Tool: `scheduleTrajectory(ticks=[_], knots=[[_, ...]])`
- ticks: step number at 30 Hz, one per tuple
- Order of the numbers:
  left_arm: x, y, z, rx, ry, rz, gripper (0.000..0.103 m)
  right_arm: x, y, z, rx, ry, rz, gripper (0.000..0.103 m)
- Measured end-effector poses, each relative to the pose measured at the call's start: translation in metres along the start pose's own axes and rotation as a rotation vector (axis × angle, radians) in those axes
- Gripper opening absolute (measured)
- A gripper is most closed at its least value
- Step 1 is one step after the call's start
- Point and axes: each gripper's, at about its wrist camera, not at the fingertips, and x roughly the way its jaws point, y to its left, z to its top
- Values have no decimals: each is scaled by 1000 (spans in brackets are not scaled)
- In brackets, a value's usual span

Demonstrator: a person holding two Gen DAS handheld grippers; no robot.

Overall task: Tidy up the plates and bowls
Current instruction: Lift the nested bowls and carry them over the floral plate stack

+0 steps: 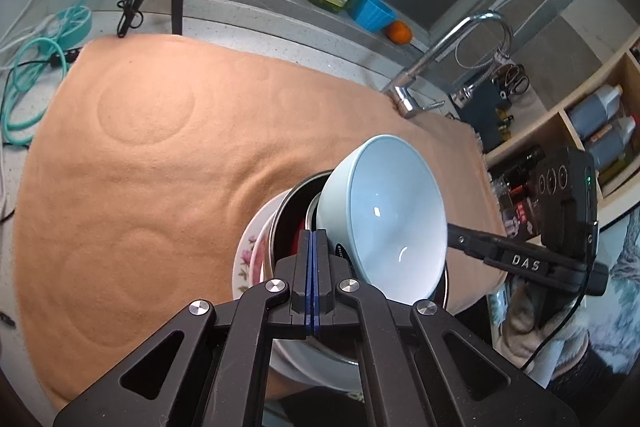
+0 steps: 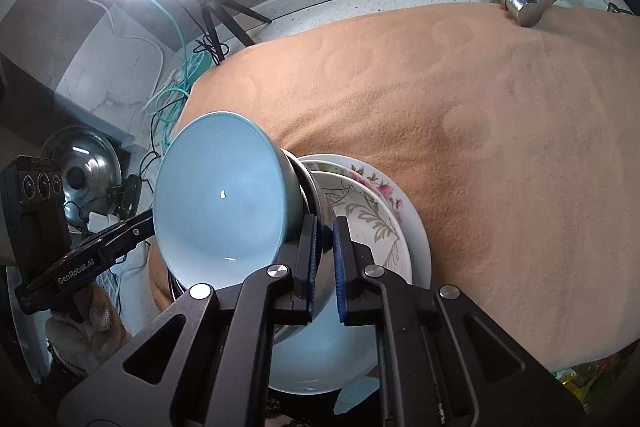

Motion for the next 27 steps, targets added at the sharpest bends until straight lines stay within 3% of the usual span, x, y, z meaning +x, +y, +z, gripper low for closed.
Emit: scheduleTrajectory(ticks=[27], knots=[[-6,3,-21,-22,35,-19,0,-7,10,-9,-118,19,-29,11]])
